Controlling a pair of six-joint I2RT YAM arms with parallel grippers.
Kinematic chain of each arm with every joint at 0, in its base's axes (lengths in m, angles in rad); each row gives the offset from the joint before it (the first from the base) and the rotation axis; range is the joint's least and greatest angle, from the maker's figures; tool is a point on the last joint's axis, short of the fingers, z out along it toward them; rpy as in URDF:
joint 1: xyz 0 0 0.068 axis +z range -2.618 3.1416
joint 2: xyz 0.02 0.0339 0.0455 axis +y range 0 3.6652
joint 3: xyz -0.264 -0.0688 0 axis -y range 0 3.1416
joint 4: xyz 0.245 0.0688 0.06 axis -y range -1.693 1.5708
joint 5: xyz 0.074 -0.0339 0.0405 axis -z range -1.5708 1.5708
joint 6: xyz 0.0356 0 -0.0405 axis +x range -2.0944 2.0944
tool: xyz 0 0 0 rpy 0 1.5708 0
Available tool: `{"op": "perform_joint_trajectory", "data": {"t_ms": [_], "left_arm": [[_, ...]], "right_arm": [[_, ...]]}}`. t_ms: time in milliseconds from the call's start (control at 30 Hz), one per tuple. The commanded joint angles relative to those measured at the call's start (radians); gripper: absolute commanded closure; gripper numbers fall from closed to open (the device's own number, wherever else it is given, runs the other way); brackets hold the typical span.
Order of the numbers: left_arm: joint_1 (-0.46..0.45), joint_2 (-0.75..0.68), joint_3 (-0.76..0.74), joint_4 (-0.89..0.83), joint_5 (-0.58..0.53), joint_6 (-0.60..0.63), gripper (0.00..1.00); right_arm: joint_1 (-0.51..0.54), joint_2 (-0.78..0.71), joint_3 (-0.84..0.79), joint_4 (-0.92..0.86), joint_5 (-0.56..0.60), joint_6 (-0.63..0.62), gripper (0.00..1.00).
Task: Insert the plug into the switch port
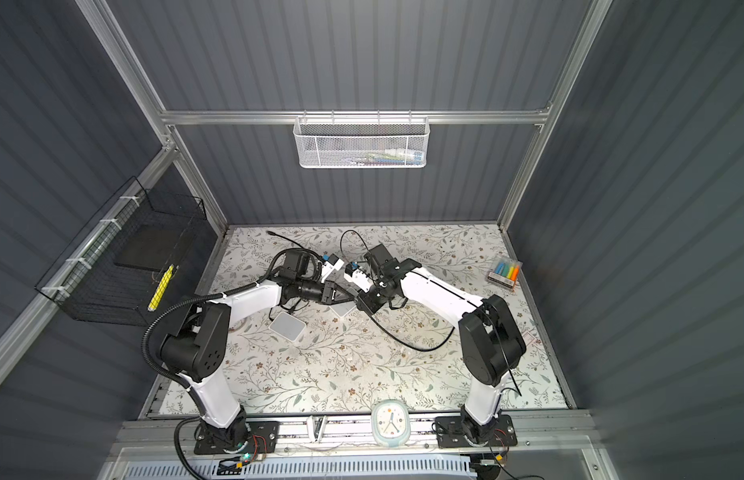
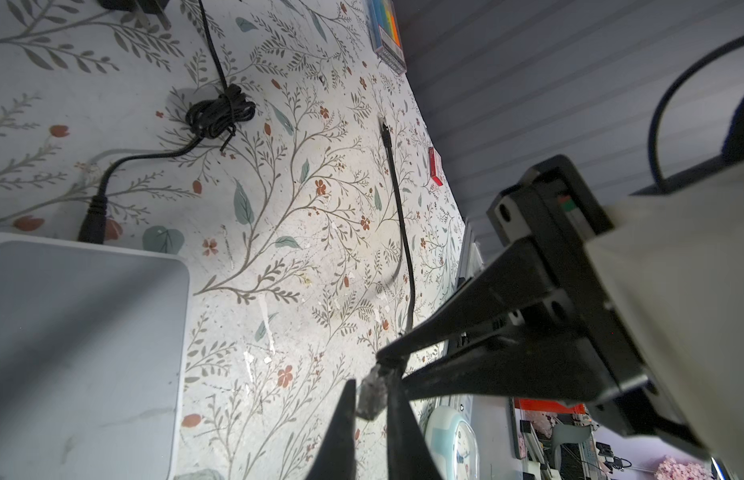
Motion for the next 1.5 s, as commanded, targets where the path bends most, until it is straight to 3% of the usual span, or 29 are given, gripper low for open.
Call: {"op": "perform_joint_trajectory", "data": {"t_ms": [0,233,500,667,800,1033,1467], "left_arm": [[-0.009,0.017,0.013,-0.012,0.048,0.016,0.83],[-0.009,0.023,0.018,-0.011,0.055,0.016,0.84],[-0.010,0.022,0.020,-0.015,0.054,0.021,0.93],[-0.010,0.024,0.027,-0.021,0.045,0.015,1.00],[-0.008,0.041,0.045,-0.047,0.014,0.001,1.00],[-0.005,0.067,0.056,-0.037,-0.018,-0.052,1.00],[0.002,0.059,0.061,-0.054,-0.022,-0.060,1.00]], "right_arm": [[0.009,-0.026,0.020,0.006,-0.005,-0.015,1.00],[0.013,-0.026,0.025,0.001,-0.004,-0.022,1.00],[0.012,-0.022,0.025,-0.001,0.009,-0.026,1.00],[0.012,-0.040,0.015,-0.003,0.065,-0.035,0.83],[0.012,-0.087,-0.029,0.033,0.124,-0.053,0.75],[0.023,-0.134,-0.079,0.092,0.148,-0.075,0.73],[0.066,-0.053,-0.079,0.107,0.165,-0.112,0.66]]}}
